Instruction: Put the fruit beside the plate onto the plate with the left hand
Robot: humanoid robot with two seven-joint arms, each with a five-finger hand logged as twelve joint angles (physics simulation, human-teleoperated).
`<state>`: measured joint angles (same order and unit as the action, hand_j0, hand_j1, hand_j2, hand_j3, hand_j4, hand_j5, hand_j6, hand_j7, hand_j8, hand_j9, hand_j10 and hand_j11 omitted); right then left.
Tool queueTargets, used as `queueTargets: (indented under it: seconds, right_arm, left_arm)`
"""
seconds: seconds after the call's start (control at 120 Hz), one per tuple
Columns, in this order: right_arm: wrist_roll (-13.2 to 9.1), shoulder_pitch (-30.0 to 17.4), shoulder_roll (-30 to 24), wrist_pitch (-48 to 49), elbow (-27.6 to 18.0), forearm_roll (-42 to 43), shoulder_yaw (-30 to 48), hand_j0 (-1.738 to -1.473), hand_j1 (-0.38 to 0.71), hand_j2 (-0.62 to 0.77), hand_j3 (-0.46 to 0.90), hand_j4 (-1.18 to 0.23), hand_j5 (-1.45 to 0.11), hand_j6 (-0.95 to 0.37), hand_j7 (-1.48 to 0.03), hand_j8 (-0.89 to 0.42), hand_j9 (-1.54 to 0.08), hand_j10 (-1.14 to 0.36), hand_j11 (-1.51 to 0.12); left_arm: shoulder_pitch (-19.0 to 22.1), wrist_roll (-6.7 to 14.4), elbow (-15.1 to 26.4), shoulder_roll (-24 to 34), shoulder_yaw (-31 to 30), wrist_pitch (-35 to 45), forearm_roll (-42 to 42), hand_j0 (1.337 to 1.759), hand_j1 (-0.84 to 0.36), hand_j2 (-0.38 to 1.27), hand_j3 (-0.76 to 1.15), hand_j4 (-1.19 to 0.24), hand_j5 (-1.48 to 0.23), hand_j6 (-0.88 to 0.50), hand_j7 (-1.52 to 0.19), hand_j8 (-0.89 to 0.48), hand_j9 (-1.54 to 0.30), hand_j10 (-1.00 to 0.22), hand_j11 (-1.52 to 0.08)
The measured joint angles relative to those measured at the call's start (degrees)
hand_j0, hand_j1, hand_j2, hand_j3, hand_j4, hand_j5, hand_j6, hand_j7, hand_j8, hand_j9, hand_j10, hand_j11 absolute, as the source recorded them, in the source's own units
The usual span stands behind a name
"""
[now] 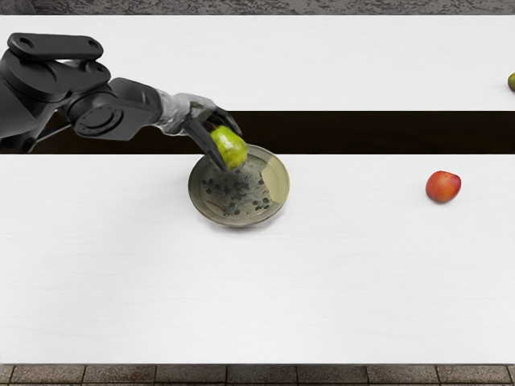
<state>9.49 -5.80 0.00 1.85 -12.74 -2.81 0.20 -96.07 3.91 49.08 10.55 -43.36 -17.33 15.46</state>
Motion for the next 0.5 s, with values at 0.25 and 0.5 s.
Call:
queueTargets:
  seconds: [0.25, 0.5]
  right_arm:
    - [0.0, 0.0, 0.0, 0.0, 0.0, 0.0, 0.0, -1.658, -0.34, 0.0, 0.0, -0.01, -0.01, -0.01, -0.01, -0.01, -0.01, -0.01, -0.01]
    - [0.0, 0.0, 0.0, 0.0, 0.0, 0.0, 0.0, -1.658, -0.34, 0.0, 0.0, -0.01, -0.01, -0.01, -0.01, -0.01, -0.01, -0.01, -0.01]
  left_arm:
    - [-0.2, 0.0, 0.0, -1.6, 0.1, 0.1, 0.0, 1.657, 0.19, 0.12, 0.0, -0.11, -0.26, -0.04, -0.24, -0.04, -0.23, -0.18, -0.23]
    - [-4.0, 0.0, 5.9, 16.0, -0.4, -1.0, 0.0, 1.658, 0.3, 0.04, 0.0, -0.04, -0.08, -0.02, -0.08, -0.02, -0.07, -0.06, -0.08]
